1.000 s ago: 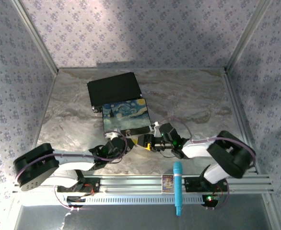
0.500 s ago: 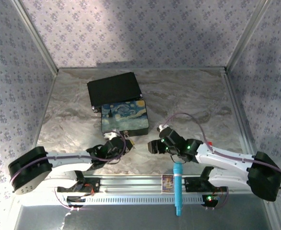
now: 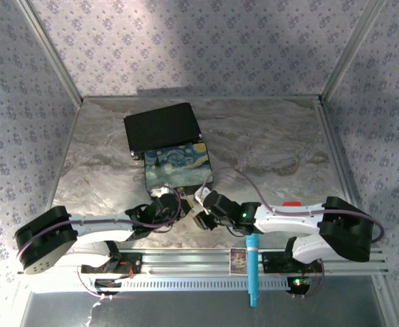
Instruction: Unlock a padlock with a key
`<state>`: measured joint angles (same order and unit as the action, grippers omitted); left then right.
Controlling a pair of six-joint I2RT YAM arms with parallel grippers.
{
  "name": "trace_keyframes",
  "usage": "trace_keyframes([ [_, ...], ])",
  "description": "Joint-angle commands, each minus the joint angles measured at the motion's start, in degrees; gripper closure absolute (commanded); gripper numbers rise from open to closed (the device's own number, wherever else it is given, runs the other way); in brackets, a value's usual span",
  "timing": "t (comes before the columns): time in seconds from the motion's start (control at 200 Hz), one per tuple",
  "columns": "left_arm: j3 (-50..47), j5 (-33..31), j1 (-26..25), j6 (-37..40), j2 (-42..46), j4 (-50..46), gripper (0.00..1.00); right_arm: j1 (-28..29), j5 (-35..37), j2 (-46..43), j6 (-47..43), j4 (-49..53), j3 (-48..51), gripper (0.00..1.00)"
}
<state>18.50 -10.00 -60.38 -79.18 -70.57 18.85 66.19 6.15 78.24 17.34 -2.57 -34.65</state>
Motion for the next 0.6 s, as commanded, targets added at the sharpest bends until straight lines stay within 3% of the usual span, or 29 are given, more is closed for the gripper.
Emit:
trace_keyframes([
  [0.0,1.3,2.4,0.2,-0.5,0.0,-0.6,1.0,0.5,-1.1,2.1,-3.6,-5.1,-1.9,0.55],
  [0.195,1.4,3.0,0.2,-0.5,0.0,-0.2,1.0,0.6,-1.2,6.4,-4.7,-5.0,-3.6,0.57],
  [0.595,1.2,3.6,0.2,-0.1,0.3,-0.3,1.0,0.5,1.7,9.4,-6.0,-8.4,-4.1,0.79],
])
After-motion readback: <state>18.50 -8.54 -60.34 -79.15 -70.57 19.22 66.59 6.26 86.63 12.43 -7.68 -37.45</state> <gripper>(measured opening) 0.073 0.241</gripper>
